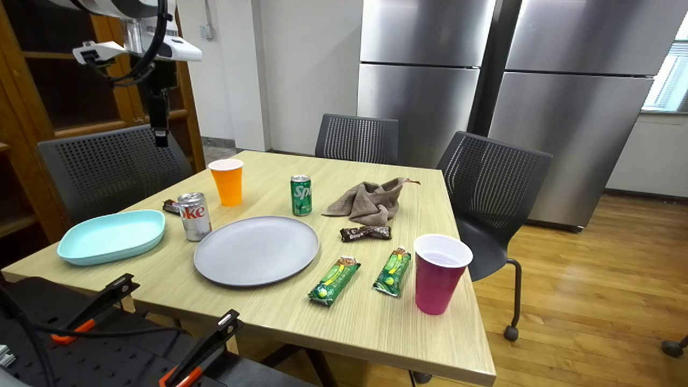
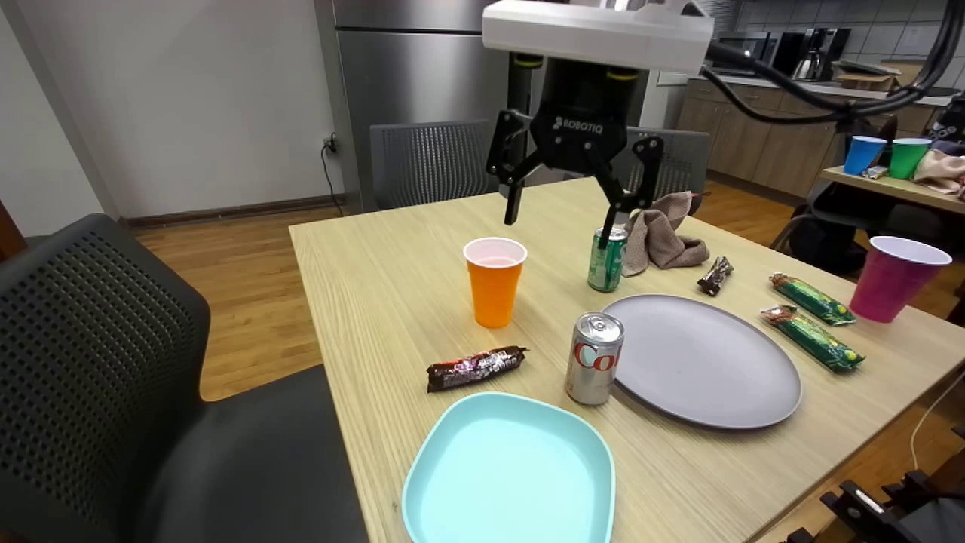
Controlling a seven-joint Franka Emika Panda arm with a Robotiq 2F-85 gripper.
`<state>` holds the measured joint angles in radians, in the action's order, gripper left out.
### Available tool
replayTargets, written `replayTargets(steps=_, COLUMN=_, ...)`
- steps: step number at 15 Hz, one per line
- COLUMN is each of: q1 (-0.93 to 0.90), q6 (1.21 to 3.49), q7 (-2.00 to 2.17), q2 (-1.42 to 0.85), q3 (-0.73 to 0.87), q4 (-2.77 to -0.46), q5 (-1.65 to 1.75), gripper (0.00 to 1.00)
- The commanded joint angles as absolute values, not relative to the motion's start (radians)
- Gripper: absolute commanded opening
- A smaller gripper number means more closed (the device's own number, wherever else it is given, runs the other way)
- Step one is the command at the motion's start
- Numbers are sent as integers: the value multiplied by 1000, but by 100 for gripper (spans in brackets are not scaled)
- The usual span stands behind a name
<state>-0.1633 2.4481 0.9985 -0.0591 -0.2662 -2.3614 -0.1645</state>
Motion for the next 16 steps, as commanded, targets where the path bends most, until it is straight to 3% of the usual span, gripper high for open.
replayTargets(steps=1, q1=-209, q6=2504, q7=1039, q2=-172, q3=-247, q4=-2283, q5=-168, gripper=100)
replayTargets(steps=16, q1=-402, q6=2693, q7=1213, q2=-498, q3=-87, q4=-2128, q5=-105, gripper=100)
